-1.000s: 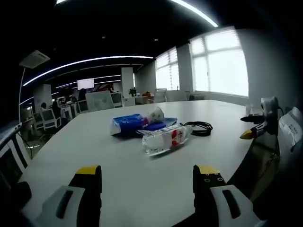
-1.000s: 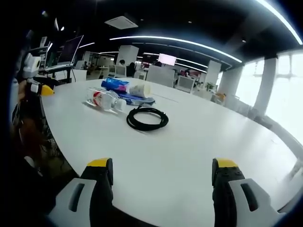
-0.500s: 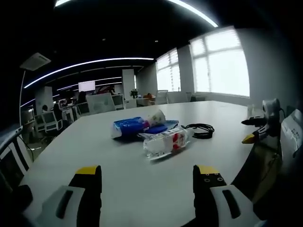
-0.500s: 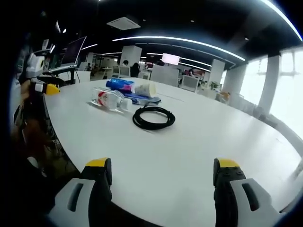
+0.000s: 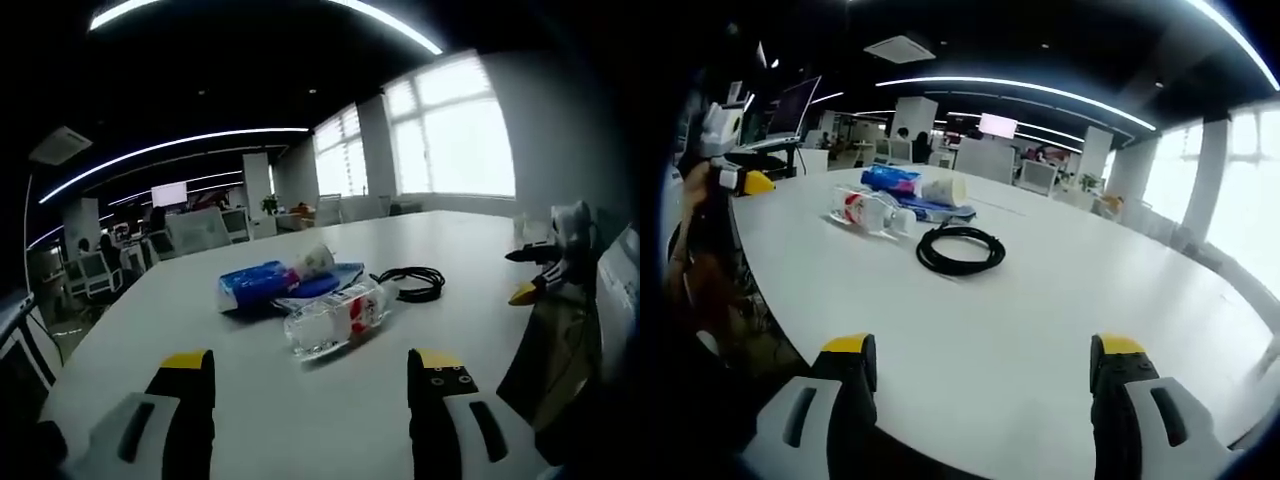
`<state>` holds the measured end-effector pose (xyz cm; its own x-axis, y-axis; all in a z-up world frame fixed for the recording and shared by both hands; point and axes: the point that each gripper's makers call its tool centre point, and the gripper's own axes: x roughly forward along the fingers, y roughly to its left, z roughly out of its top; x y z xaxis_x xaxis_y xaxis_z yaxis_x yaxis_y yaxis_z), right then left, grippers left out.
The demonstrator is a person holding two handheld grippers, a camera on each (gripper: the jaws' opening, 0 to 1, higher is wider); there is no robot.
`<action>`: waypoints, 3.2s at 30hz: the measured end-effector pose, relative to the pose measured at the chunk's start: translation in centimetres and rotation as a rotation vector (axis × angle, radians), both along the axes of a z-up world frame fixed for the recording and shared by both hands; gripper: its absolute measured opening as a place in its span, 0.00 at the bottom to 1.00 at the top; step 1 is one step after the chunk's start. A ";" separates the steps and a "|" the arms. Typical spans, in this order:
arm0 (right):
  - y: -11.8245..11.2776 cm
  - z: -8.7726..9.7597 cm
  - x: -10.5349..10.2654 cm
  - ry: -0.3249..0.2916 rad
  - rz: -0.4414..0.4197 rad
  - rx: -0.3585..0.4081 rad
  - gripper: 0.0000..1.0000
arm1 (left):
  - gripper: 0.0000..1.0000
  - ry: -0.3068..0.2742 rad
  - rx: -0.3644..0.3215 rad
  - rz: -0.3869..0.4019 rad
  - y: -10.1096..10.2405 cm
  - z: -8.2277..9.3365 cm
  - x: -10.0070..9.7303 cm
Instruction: Arrange the tabletop items into an orderly group along one side of the table until the central work area is clear of visible clutter.
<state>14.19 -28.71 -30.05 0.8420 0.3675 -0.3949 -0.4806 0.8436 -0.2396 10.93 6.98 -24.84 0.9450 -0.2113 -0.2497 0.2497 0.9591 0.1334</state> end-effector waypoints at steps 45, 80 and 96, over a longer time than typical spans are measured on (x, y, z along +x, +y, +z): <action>-0.6 0.3 0.4 -0.014 -0.015 0.008 0.83 | 0.77 -0.022 0.078 -0.200 -7.5 1.1 4.8; -1.3 0.1 1.0 0.000 -0.020 -0.002 0.81 | 0.77 0.011 0.060 -0.291 -10.7 -0.7 8.1; -1.6 -0.4 1.1 0.013 -0.039 0.016 0.81 | 0.76 0.002 0.100 -0.315 -11.7 -1.8 9.8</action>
<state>15.32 -30.30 -30.48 0.8505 0.3409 -0.4006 -0.4505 0.8652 -0.2202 20.73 -4.68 -26.68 0.8364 -0.4678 -0.2857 0.5327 0.8167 0.2219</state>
